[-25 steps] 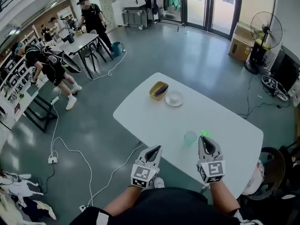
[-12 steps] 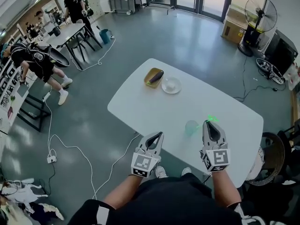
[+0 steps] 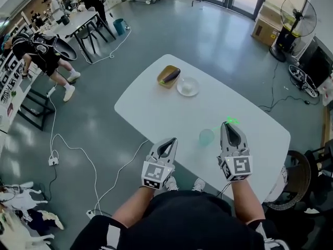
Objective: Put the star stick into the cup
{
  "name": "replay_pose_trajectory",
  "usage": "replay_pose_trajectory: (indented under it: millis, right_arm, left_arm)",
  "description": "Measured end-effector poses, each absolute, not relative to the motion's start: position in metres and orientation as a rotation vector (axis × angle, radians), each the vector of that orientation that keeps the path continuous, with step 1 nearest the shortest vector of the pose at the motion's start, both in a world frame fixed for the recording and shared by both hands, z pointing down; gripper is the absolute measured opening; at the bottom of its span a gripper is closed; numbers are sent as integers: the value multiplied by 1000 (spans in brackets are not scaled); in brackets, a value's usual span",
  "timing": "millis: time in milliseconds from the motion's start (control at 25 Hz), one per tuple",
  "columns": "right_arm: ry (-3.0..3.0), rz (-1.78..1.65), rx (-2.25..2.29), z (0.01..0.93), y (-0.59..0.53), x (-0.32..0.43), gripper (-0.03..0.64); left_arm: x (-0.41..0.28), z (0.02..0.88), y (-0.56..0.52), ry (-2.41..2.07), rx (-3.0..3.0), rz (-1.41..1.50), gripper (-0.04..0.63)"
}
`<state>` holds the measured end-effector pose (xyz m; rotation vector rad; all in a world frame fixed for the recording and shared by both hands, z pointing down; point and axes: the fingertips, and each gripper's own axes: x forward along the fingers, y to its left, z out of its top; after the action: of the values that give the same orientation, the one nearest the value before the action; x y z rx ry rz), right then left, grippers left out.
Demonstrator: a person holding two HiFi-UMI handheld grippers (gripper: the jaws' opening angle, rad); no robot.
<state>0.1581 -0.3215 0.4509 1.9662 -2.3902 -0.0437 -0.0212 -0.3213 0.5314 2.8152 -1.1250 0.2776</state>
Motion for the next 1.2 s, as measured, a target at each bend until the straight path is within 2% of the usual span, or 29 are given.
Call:
replay_pose_trajectory:
  millis: [1200]
  right_arm:
    - [-2311, 444, 1767, 592, -354, 153, 21]
  left_arm:
    - [-53, 568, -309, -1280, 2658, 345, 11]
